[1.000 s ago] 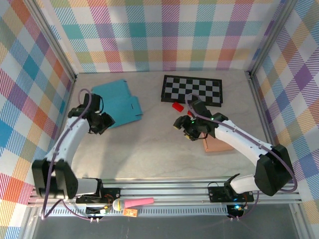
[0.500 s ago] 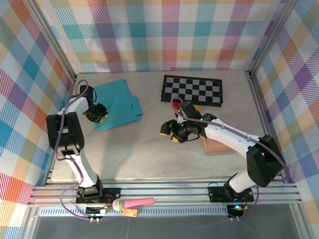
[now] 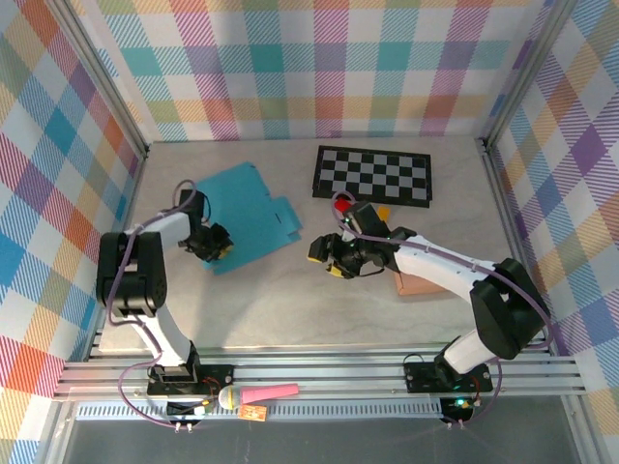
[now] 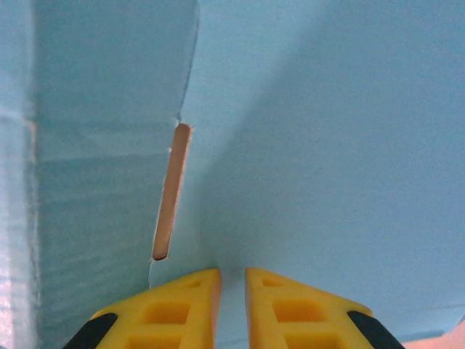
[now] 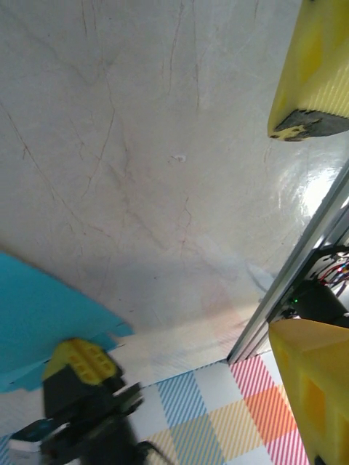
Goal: Fold the paper box
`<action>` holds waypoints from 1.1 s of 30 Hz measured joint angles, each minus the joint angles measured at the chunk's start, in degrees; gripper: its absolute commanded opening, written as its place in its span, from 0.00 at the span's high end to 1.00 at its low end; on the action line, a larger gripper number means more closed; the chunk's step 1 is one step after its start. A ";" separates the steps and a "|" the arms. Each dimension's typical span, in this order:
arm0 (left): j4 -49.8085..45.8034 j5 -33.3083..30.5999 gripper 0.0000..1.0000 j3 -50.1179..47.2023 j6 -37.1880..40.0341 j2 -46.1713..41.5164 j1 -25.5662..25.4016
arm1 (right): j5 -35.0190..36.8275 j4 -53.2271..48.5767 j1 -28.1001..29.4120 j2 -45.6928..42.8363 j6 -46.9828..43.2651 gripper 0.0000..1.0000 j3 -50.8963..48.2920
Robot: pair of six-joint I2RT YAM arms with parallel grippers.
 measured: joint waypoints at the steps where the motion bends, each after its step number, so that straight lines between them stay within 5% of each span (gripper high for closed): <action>1: 0.28 0.02 0.82 -2.25 -1.11 -1.88 -1.73 | 0.48 0.70 -0.09 0.11 0.59 0.33 -0.59; 7: -1.62 0.66 0.81 -12.90 -5.16 -13.42 -6.23 | 2.43 3.89 -2.36 1.36 0.72 0.32 -0.98; 15: -7.78 0.37 0.67 -13.68 -5.44 -21.64 -6.43 | 1.25 -0.42 -7.23 13.05 -7.72 0.33 8.74; 23: -12.13 -2.84 0.73 -4.11 -2.58 -21.35 -4.00 | -1.88 -4.17 -7.06 24.98 -15.98 0.33 22.62; 33: -13.44 -6.38 0.78 -5.73 2.71 -12.81 1.77 | -4.85 -7.80 -7.06 36.37 -20.92 0.31 32.17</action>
